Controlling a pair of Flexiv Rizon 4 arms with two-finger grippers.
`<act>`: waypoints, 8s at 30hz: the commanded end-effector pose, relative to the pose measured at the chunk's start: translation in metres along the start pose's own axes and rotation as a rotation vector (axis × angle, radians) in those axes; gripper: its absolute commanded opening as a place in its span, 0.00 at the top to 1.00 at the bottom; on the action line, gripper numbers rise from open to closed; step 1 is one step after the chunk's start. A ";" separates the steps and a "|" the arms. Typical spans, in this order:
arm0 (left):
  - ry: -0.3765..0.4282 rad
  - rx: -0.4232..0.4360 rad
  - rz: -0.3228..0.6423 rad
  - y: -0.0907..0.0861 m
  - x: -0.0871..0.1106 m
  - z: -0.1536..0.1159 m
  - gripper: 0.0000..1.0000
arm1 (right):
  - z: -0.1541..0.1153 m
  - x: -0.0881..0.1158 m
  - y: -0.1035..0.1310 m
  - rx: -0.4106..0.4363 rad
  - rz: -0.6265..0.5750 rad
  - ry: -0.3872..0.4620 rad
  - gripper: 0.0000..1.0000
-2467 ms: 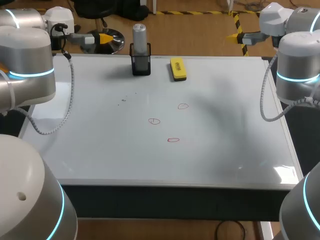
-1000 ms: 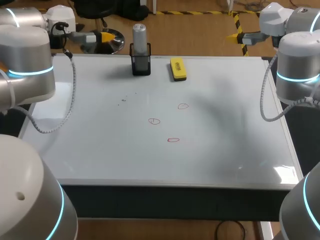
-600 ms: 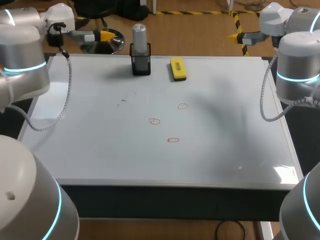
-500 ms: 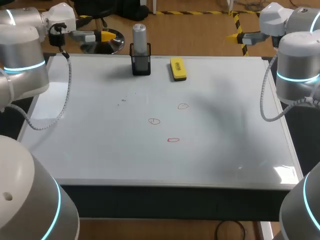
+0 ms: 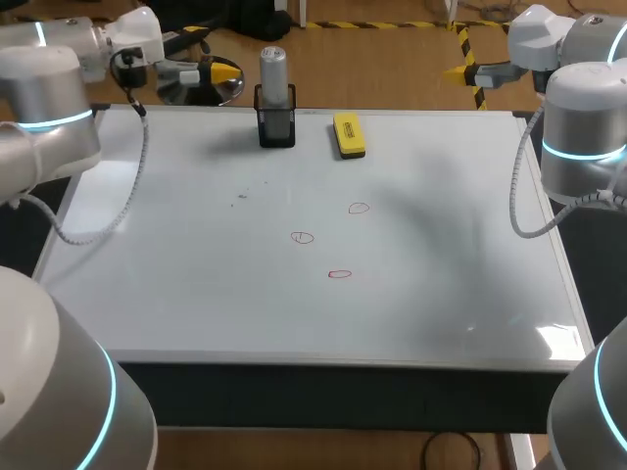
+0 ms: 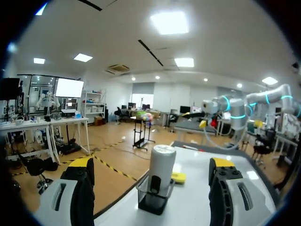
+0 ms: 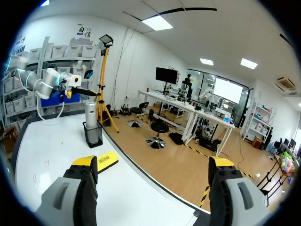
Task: Pick up the inspection probe, press it on each red-marked spot on the whiteboard one by one, put down the probe, pick up the eraser, and wipe off all the red marks.
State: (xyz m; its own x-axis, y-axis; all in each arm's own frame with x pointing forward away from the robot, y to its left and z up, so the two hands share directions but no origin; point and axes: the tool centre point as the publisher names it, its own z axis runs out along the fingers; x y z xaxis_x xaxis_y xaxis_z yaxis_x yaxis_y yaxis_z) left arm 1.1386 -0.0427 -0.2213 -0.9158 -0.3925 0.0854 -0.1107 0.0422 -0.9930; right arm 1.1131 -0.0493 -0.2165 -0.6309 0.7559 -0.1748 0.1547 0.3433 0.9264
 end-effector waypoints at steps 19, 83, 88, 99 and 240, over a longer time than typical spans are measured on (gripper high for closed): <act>0.174 0.003 -0.012 0.015 0.011 0.039 0.00 | 0.000 0.000 0.000 0.001 0.000 0.001 0.00; 0.416 0.091 0.004 0.063 0.036 0.106 0.00 | 0.000 0.000 0.000 0.001 0.000 0.001 0.00; 0.418 0.092 0.007 0.062 0.038 0.109 0.00 | 0.000 0.000 0.000 0.001 0.000 0.001 0.00; 0.416 0.080 0.023 0.058 0.040 0.109 0.61 | 0.000 0.000 0.000 0.001 0.000 0.001 0.00; 0.265 0.070 0.134 0.013 0.072 -0.072 1.00 | 0.000 0.000 0.000 0.001 0.000 0.001 0.00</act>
State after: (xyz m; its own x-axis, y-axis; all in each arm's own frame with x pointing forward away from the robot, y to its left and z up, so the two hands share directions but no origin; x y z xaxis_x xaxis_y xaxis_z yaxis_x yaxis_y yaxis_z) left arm 1.0432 -0.0042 -0.2237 -0.9902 -0.1342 -0.0377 0.0368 0.0090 -0.9993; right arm 1.1131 -0.0493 -0.2165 -0.6309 0.7559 -0.1748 0.1548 0.3434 0.9264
